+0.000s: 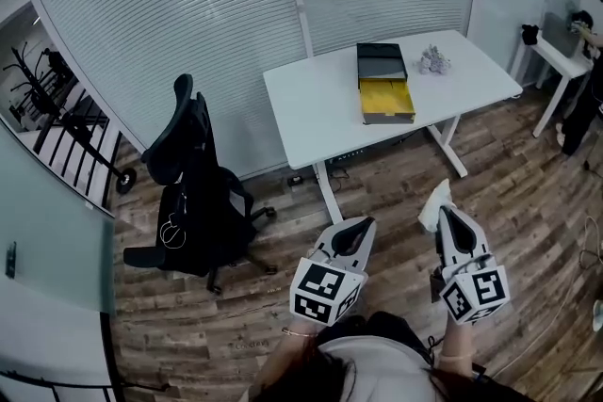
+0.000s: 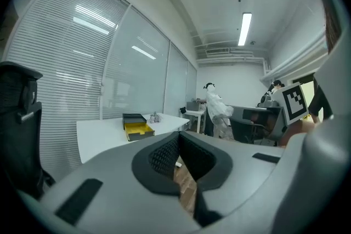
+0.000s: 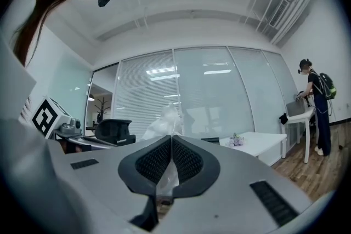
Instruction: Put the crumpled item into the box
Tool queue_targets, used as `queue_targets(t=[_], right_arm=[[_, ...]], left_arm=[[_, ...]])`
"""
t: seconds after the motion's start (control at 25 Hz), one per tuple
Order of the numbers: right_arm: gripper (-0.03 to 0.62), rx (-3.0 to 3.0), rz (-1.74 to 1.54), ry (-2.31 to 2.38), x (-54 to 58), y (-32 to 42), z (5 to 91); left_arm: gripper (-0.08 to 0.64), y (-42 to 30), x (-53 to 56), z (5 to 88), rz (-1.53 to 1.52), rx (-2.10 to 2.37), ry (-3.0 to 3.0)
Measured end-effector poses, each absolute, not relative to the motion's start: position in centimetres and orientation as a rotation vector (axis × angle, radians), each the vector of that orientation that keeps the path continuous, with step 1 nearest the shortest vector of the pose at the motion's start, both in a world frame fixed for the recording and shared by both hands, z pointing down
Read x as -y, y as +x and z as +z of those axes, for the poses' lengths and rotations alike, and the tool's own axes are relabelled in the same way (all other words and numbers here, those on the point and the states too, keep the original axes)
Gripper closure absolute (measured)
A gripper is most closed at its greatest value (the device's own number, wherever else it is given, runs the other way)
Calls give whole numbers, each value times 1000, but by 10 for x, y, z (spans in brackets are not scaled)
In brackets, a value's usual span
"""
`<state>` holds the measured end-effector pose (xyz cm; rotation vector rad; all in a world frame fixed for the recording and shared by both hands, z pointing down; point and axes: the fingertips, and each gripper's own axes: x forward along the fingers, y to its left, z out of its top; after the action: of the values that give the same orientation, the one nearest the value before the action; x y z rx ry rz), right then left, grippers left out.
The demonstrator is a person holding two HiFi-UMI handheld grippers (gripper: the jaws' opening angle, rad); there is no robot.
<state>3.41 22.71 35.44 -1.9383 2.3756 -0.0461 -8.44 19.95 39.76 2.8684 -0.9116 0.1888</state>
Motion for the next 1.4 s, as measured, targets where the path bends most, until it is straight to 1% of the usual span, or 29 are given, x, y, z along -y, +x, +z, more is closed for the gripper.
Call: queue_targets(t=[0.64,1.0,1.4], right_arm=[[560,-2348,29,-1999,-186,38,355],[560,-2369,29,-2016,-142,46,362],[560,-2383,-7,-1996,-82,73,363]], left_arm=[[543,-78,-154,403,190,860,2880],[543,-68,-114,407,208,866,2872],[543,-40,-58,408,232,878,2849]])
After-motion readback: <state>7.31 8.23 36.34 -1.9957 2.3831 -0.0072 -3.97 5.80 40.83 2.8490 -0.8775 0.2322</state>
